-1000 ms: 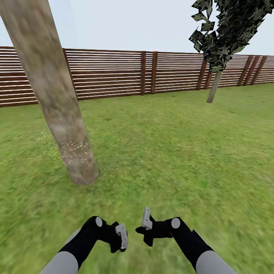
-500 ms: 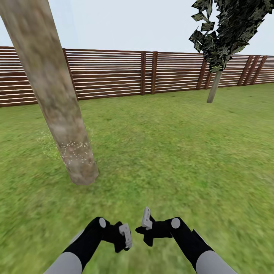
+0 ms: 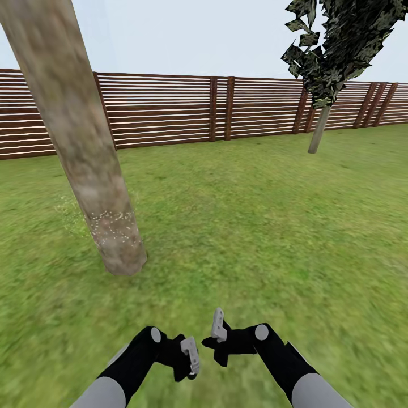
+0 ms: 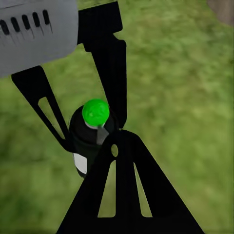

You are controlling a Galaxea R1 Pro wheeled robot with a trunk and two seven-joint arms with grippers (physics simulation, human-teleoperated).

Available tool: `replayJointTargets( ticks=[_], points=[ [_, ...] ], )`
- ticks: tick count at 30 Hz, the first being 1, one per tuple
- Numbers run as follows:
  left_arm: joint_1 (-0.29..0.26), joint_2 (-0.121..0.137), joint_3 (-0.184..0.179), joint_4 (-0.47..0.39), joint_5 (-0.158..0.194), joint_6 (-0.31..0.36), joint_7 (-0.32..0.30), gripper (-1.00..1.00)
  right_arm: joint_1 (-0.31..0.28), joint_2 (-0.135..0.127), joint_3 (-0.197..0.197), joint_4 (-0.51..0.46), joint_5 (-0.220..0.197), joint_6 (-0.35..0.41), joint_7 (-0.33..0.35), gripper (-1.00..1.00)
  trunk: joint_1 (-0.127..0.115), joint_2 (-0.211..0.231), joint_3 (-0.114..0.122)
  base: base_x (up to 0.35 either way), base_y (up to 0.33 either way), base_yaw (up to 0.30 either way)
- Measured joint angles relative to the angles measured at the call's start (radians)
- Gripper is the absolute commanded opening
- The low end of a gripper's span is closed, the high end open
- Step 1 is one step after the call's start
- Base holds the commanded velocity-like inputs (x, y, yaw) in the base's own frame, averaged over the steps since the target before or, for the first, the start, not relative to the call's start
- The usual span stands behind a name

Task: In the garden, pick up the pesticide atomizer on the floor and spray pesticide onto both trees until each tree trunk is fully covered.

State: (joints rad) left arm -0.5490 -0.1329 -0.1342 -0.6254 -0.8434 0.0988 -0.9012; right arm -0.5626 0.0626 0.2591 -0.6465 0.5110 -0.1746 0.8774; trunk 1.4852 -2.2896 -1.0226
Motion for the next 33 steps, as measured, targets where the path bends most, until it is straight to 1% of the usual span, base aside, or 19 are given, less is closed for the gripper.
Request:
replayJointTargets(
  ticks=[3, 10, 15, 19, 23, 33],
  points=[
    [0.0, -0.002, 0.001, 0.001, 0.007, -0.002, 0.011, -1.0, 0.0, 0.0, 0.0, 0.0, 0.0, 0.0, 0.0, -1.0, 0.0, 0.0, 0.0, 0.0, 0.0, 0.0],
    [0.0, -0.002, 0.004, 0.002, 0.016, -0.007, 0.011, -1.0, 0.0, 0.0, 0.0, 0.0, 0.0, 0.0, 0.0, -1.0, 0.0, 0.0, 0.0, 0.0, 0.0, 0.0],
    [0.0, -0.002, 0.006, 0.005, 0.043, -0.009, 0.01, -1.0, 0.0, 0.0, 0.0, 0.001, 0.0, 0.0, 0.0, -1.0, 0.0, 0.0, 0.0, 0.0, 0.0, 0.0],
    [0.0, -0.003, 0.004, 0.032, 0.066, -0.01, 0.01, -1.0, 0.0, 0.0, 0.0, 0.002, 0.0, 0.0, -0.002, -1.0, 0.0, 0.0, 0.0, 0.0, 0.0, 0.0],
    [-0.001, -0.003, 0.005, 0.034, 0.077, -0.011, 0.01, -1.0, 0.0, 0.0, 0.0, 0.002, 0.0, 0.0, -0.002, -1.0, 0.0, 0.0, 0.0, 0.0, 0.0, 0.0],
    [-0.003, -0.002, 0.004, 0.031, 0.148, -0.011, 0.013, -1.0, 0.0, -0.001, 0.0, 0.002, 0.001, 0.0, -0.002, -1.0, 0.0, 0.0, 0.0, 0.0, 0.0, 0.0]
  ],
)
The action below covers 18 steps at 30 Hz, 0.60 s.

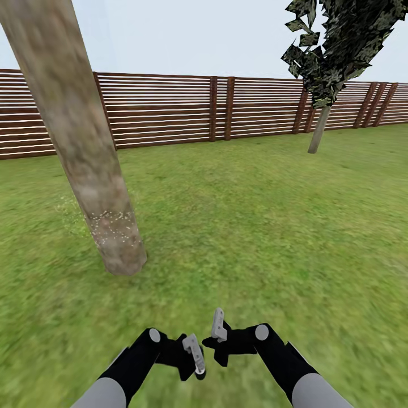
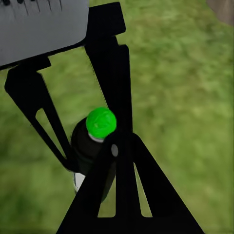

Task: In the garden, pick up the pesticide atomizer on the floor and spray pesticide onto both trees until each tree trunk is fully covered.

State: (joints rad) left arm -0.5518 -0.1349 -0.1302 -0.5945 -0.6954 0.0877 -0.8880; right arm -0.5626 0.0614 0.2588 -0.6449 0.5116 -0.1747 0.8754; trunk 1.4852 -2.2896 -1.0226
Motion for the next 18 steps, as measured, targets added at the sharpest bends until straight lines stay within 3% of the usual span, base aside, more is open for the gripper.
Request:
replayJointTargets(
  ticks=[18],
  points=[
    [0.0, 0.0, 0.004, 0.001, 0.04, 0.0, 0.001, -1.0, 0.0, 0.0, 0.0, 0.001, 0.001, 0.0, 0.0, -1.0, 0.0, 0.0, 0.0, 0.0, 0.0, 0.0]
  ],
)
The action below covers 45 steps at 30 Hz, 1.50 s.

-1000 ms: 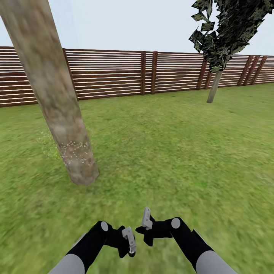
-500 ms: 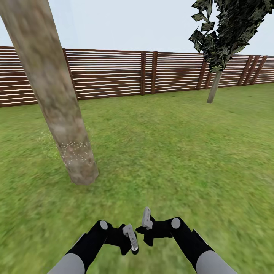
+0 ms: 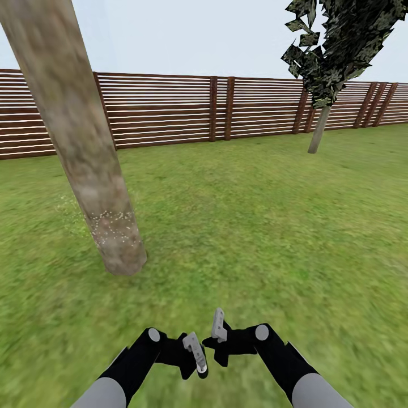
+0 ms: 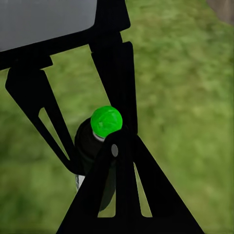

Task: In the garden, pick up the pesticide atomizer on the floor and spray pesticide onto both trees until each tree trunk is fully covered.

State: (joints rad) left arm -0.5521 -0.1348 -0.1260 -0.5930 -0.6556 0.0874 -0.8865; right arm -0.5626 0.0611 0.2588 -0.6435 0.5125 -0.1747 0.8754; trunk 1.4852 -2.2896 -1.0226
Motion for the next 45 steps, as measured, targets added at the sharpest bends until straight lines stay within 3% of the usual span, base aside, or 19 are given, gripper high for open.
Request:
replayJointTargets(
  ticks=[11, 14, 16, 25, 26, 30, 33, 35, 36, 42, 44, 45],
  points=[
    [0.0, -0.001, 0.003, 0.001, 0.004, -0.001, 0.0, -1.0, 0.0, 0.0, 0.0, 0.0, -0.001, 0.0, -0.002, -1.0, 0.0, 0.0, 0.0, 0.0, 0.0, 0.0],
    [0.0, -0.002, 0.0, 0.001, 0.054, -0.003, 0.0, -1.0, 0.0, 0.0, 0.0, 0.0, 0.0, 0.0, -0.002, -1.0, 0.0, 0.0, 0.0, 0.0, 0.0, 0.0],
    [0.0, 0.0, -0.001, 0.002, 0.066, -0.004, 0.0, -1.0, 0.0, 0.0, 0.0, 0.0, 0.0, 0.0, -0.002, -1.0, 0.0, 0.0, 0.0, 0.0, 0.0, 0.0],
    [0.001, 0.015, -0.004, 0.006, 0.059, -0.005, 0.0, -1.0, 0.0, 0.0, -0.001, 0.0, 0.0, 0.0, -0.002, -1.0, 0.0, 0.0, 0.0, 0.0, 0.0, 0.0],
    [0.003, 0.029, -0.004, 0.006, 0.055, -0.005, 0.0, -1.0, 0.0, 0.0, 0.0, 0.0, -0.001, 0.0, -0.002, -1.0, 0.0, 0.0, 0.0, 0.0, 0.0, 0.0],
    [0.008, 0.132, -0.002, 0.006, 0.053, -0.007, -0.001, -1.0, 0.0, 0.0, 0.0, 0.003, -0.001, -0.002, -0.002, -1.0, 0.0, 0.0, 0.0, 0.0, 0.0, 0.0],
    [0.013, 0.212, 0.004, 0.008, 0.059, -0.044, -0.003, -1.0, 0.0, 0.0, 0.0, 0.008, 0.0, -0.002, -0.002, -1.0, 0.0, 0.0, 0.0, 0.0, 0.0, 0.0],
    [0.014, 0.243, 0.004, 0.021, 0.063, -0.056, -0.004, -1.0, 0.0, 0.0, 0.001, 0.009, 0.0, -0.002, -0.002, -1.0, 0.0, 0.0, 0.0, 0.0, 0.0, 0.0],
    [0.014, 0.25, 0.004, 0.034, 0.062, -0.058, -0.004, -1.0, 0.0, -0.001, 0.001, 0.009, 0.0, -0.002, -0.002, 1.0, 0.0, 0.0, 0.0, 0.0, 0.0, 0.0],
    [0.015, 0.322, 0.006, 0.059, 0.06, -0.069, 0.005, -1.0, 0.001, -0.012, -0.008, 0.022, -0.002, -0.007, -0.023, 1.0, 0.0, 0.0, 0.0, 0.0, 0.0, 0.0],
    [0.022, 0.329, 0.025, 0.067, 0.065, -0.069, 0.065, -1.0, 0.002, -0.026, -0.036, 0.052, -0.004, -0.008, -0.134, 1.0, 0.0, 0.0, 0.0, 0.0, 0.0, 0.0],
    [0.035, 0.33, 0.048, 0.089, 0.064, -0.07, 0.134, -1.0, 0.003, -0.032, -0.072, 0.096, -0.005, -0.008, -0.264, 1.0, 0.0, 0.0, 0.0, 0.0, 0.0, 0.0]
  ],
)
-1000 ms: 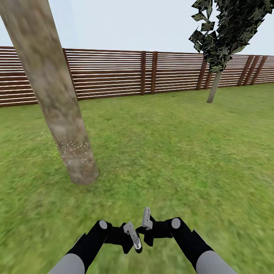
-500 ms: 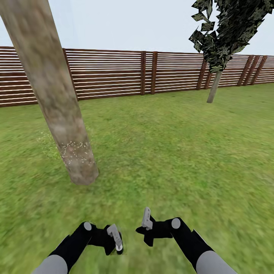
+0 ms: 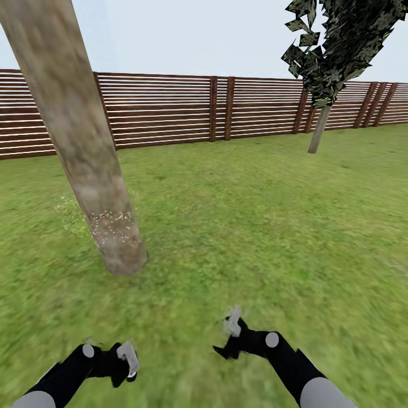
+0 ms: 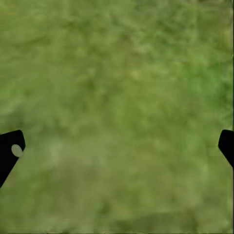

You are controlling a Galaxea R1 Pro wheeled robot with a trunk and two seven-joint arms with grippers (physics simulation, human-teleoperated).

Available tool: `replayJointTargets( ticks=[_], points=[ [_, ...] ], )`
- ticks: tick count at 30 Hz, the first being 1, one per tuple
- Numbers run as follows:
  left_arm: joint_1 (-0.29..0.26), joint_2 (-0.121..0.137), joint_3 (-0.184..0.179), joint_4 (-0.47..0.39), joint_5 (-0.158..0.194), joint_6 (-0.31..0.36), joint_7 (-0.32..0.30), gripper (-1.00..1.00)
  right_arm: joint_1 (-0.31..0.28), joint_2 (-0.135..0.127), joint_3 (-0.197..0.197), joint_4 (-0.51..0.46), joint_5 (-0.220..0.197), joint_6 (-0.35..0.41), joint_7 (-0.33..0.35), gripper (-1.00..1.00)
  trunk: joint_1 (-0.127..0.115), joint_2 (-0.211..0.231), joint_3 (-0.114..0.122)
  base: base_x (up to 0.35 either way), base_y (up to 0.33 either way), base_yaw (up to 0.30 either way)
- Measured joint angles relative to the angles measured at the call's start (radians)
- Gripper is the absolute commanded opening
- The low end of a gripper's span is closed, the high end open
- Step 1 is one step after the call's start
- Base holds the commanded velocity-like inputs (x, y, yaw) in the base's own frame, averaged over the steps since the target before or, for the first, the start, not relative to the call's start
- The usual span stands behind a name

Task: In the garden, pick up the pesticide atomizer on the floor and spray pesticide onto both trees until each tree trunk is fully covered.

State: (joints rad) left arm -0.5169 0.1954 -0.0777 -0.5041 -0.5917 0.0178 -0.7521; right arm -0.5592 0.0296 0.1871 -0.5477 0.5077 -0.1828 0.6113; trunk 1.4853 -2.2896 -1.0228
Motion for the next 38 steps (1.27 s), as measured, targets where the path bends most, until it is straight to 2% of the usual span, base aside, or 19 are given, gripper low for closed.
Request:
replayJointTargets(
  ticks=[1, 2, 3, 4, 5, 7, 8, 9, 11, 12, 14, 17, 20, 21, 28, 38],
  points=[
    [0.008, -0.001, 0.027, 0.028, 0.002, -0.001, 0.067, -1.0, 0.002, -0.003, -0.039, 0.061, -0.001, -0.004, -0.129, 1.0, 0.0, 0.0, 0.0, 0.0, 0.0, 0.0],
    [0.014, -0.008, 0.075, 0.082, 0.016, -0.004, 0.162, -1.0, 0.003, -0.005, -0.098, 0.159, -0.003, -0.036, -0.302, 1.0, 0.0, 0.0, 0.0, 0.0, 0.0, 0.0],
    [0.015, -0.012, 0.102, 0.113, 0.039, -0.013, 0.212, -1.0, 0.003, -0.005, -0.127, 0.213, -0.001, -0.066, -0.384, 1.0, 0.0, 0.0, 0.0, 0.0, 0.0, 0.0],
    [0.017, -0.019, 0.148, 0.165, 0.092, -0.056, 0.29, -1.0, 0.003, -0.005, -0.161, 0.291, 0.007, -0.128, -0.499, 1.0, 0.0, 0.0, 0.0, 0.0, 0.0, 0.0],
    [0.018, -0.022, 0.185, 0.207, 0.14, -0.105, 0.349, -1.0, 0.004, -0.004, -0.175, 0.347, 0.008, -0.172, -0.579, 1.0, 0.0, 0.0, 0.0, 0.0, 0.0, 0.0],
    [0.039, -0.026, 0.264, 0.34, 0.298, -0.266, 0.551, -1.0, 0.021, -0.003, -0.195, 0.477, -0.009, -0.291, -0.822, 1.0, 0.0, 0.0, 0.0, 0.0, 0.0, 0.0],
    [0.052, -0.027, 0.271, 0.359, 0.336, -0.299, 0.598, -1.0, 0.04, -0.003, -0.197, 0.493, -0.011, -0.326, -0.882, 1.0, 0.0, 0.0, 0.0, 0.0, 0.0, 0.0],
    [0.078, -0.027, 0.281, 0.375, 0.389, -0.348, 0.651, -1.0, 0.076, -0.002, -0.208, 0.505, -0.027, -0.391, -0.96, 1.0, 0.0, 0.0, 0.0, 0.0, 0.0, 0.0],
    [0.124, -0.028, 0.286, 0.392, 0.471, -0.412, 0.698, -1.0, 0.119, -0.004, -0.224, 0.517, -0.098, -0.472, -1.035, 1.0, 0.0, 0.0, 0.0, 0.0, 0.0, 0.0],
    [0.139, -0.029, 0.286, 0.395, 0.49, -0.422, 0.706, -1.0, 0.126, -0.005, -0.225, 0.519, -0.118, -0.486, -1.047, 1.0, 0.0, 0.0, 0.0, 0.0, 0.0, 0.0],
    [0.161, -0.031, 0.285, 0.397, 0.5, -0.427, 0.71, -1.0, 0.129, 0.0, -0.224, 0.52, -0.13, -0.493, -1.053, 1.0, 0.0, 0.0, 0.0, 0.0, 0.0, 0.0],
    [0.168, -0.031, 0.285, 0.399, 0.502, -0.427, 0.712, -1.0, 0.13, 0.005, -0.224, 0.521, -0.133, -0.494, -1.054, 1.0, 0.0, 0.0, 0.0, 0.0, 0.0, 0.0],
    [0.169, -0.03, 0.287, 0.397, 0.503, -0.427, 0.712, -1.0, 0.142, 0.029, -0.224, 0.522, -0.135, -0.494, -1.055, 1.0, 0.0, 0.0, 0.0, 0.0, 0.0, 0.0],
    [0.169, -0.03, 0.286, 0.398, 0.503, -0.427, 0.712, -1.0, 0.144, 0.03, -0.225, 0.522, -0.135, -0.495, -1.055, 1.0, 0.0, 0.0, 0.0, 0.0, 0.0, 0.0],
    [0.169, -0.029, 0.286, 0.397, 0.503, -0.428, 0.712, -1.0, 0.187, 0.024, -0.225, 0.524, -0.131, -0.49, -1.053, 1.0, 0.0, 0.0, 0.0, 0.0, 0.0, 0.0],
    [0.169, -0.031, 0.285, 0.415, 0.501, -0.43, 0.711, -1.0, 0.195, 0.023, -0.225, 0.524, -0.13, -0.49, -1.053, 1.0, 0.0, 0.0, 0.0, 0.0, 0.0, 0.0]
  ],
)
